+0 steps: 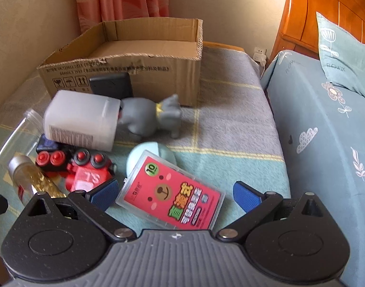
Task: Organize rigid objects
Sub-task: 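Close left tool on the gold capsule jar while right tool lowers over pink case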
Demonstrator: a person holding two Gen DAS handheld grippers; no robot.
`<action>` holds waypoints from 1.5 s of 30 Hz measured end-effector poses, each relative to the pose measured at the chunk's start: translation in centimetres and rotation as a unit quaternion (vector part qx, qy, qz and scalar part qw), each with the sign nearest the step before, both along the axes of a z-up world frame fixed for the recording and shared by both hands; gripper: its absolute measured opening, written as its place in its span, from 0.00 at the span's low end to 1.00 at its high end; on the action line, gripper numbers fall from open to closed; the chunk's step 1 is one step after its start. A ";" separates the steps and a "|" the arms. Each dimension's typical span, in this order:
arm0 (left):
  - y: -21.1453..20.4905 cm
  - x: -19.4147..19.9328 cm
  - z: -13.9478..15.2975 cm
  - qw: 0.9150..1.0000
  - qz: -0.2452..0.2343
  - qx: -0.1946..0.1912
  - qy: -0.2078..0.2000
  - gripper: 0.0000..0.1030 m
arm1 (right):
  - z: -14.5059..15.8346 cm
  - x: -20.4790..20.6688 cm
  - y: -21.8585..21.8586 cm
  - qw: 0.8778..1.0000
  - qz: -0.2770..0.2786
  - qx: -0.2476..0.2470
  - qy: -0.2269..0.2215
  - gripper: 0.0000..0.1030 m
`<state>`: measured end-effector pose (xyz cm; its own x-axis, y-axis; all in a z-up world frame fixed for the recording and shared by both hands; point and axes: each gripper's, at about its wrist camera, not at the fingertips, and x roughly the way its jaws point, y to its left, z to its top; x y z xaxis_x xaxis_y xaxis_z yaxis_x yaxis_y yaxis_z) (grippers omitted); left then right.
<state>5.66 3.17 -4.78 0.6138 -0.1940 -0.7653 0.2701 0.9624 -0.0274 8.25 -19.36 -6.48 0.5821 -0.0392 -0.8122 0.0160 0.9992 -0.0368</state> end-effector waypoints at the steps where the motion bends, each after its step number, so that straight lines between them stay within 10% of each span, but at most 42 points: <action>1: -0.3 0.0 0.0 1.000 -0.006 0.002 -0.001 0.99 | -0.1 -0.2 -0.3 1.000 -0.002 0.000 0.003 1.00; 16: -2.1 0.2 -4.0 0.996 -0.057 -0.014 0.065 0.99 | -2.1 -2.5 -2.7 1.000 0.015 0.001 0.027 1.00; 45: -3.0 -0.3 -3.3 0.994 -0.098 0.011 -0.042 0.99 | -2.3 -3.5 -3.0 0.999 0.034 0.002 -0.012 1.00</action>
<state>5.37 0.17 -8.08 0.6286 -0.2990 -0.7180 0.4524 0.8915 0.0248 4.77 -22.34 -8.81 0.6032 0.0045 -0.7976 -0.0513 0.9981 -0.0332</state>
